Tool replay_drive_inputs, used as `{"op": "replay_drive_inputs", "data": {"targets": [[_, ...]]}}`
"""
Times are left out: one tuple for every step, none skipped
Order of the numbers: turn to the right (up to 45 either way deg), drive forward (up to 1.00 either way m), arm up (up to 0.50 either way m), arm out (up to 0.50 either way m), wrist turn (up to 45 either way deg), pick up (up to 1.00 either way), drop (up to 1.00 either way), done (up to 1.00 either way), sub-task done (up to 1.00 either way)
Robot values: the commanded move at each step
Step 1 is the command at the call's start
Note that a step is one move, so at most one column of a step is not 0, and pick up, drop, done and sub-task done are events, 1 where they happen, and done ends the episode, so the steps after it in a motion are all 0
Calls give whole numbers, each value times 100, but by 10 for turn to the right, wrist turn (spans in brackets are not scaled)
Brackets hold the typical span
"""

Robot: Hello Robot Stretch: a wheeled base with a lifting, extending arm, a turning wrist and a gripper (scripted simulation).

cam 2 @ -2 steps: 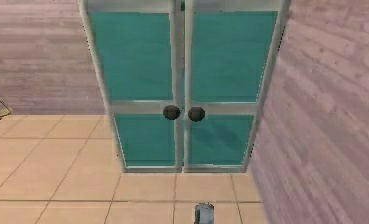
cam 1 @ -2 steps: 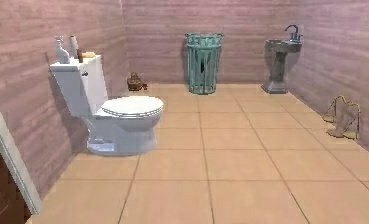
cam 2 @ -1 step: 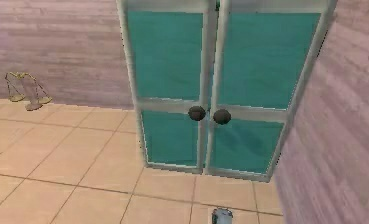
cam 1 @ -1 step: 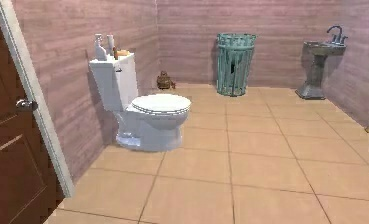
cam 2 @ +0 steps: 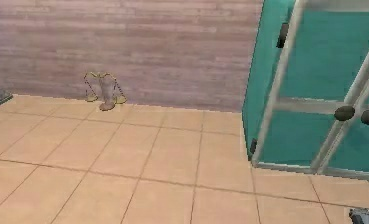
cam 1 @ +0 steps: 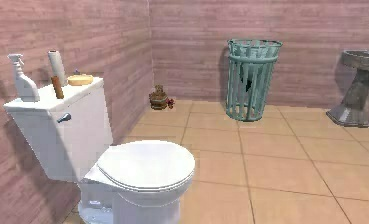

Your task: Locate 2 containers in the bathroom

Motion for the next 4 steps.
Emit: {"op": "replay_drive_inputs", "data": {"targets": [[-90, 0, 0, 0, 0, 0, 0, 0, 0], [0, 35, 0, 0, 0, 0, 0, 0, 0], [-360, 0, 0, 0, 0, 0, 0, 0, 0], [0, 0, 0, 0, 0, 0, 0, 0, 100]]}}
